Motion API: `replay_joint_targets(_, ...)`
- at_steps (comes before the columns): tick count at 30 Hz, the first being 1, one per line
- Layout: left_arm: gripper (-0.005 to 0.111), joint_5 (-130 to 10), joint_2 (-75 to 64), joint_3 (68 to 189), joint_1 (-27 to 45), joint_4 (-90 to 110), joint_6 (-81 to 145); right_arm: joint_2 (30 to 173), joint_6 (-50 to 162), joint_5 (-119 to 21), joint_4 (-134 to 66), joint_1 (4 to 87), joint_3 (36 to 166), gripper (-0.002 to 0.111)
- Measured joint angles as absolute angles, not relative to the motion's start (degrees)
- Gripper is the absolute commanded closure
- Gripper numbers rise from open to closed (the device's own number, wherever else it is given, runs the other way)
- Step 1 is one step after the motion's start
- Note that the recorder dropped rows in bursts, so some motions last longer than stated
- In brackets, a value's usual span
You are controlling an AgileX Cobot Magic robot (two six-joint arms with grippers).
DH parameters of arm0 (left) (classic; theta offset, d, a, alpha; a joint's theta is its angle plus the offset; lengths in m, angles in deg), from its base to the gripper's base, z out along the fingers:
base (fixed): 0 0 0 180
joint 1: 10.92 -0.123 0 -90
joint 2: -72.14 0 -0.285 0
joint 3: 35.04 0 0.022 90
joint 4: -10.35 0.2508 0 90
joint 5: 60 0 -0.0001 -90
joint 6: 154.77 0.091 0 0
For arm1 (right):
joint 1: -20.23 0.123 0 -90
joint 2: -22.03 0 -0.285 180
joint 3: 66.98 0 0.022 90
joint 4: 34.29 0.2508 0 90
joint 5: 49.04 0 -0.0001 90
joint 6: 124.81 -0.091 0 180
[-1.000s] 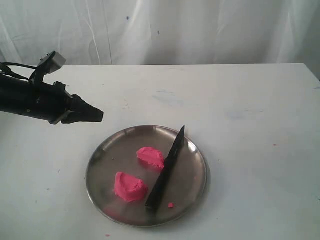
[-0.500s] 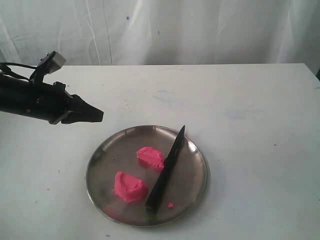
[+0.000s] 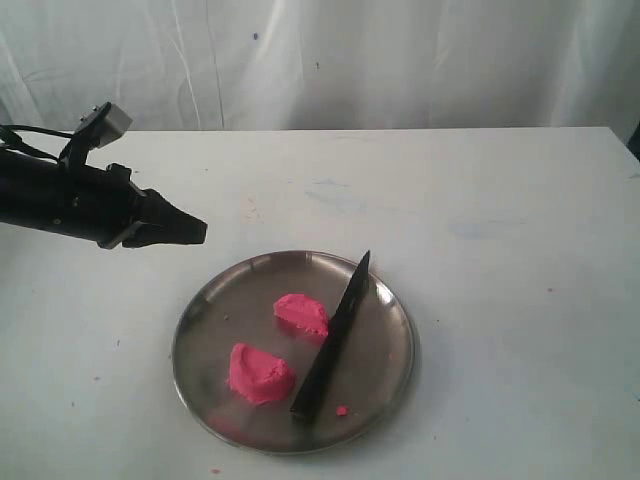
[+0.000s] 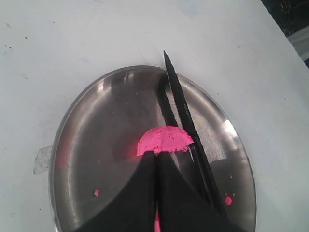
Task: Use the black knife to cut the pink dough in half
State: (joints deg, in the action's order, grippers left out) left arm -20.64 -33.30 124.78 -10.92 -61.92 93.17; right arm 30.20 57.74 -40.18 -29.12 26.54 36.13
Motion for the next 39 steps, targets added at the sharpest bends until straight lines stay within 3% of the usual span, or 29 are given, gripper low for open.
replay_joint_targets(39,0.107,-20.6,-33.3,124.8,-10.9,-61.9,93.2,30.2,57.7,-37.2,-30.9,23.9,36.1,0.108)
